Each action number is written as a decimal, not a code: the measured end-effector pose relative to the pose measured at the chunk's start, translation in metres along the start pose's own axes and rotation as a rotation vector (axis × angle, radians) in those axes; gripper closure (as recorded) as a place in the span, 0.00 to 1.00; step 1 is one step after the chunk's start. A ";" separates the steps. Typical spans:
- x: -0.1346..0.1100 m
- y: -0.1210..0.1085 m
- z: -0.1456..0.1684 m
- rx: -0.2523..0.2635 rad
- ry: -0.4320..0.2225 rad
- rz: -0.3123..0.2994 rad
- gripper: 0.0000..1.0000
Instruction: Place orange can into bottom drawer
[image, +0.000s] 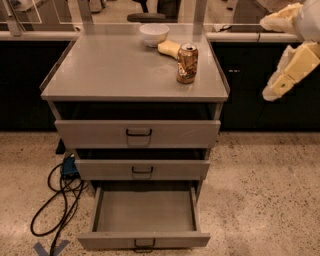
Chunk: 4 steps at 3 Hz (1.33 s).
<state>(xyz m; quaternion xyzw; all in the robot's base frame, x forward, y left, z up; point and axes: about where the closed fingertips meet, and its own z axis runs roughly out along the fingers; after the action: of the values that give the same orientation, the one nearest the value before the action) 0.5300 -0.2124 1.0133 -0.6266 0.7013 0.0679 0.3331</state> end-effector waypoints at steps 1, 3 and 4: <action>0.000 -0.041 0.003 0.055 -0.128 0.023 0.00; -0.001 -0.071 0.013 0.105 -0.190 0.069 0.00; 0.005 -0.073 0.018 0.084 -0.212 0.099 0.00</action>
Offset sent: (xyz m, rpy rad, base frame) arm 0.1050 -0.0157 0.0215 0.2852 -0.1275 -0.1107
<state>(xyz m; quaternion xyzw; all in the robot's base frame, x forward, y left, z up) 0.6043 -0.2224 1.0197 -0.5660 0.6944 0.1209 0.4276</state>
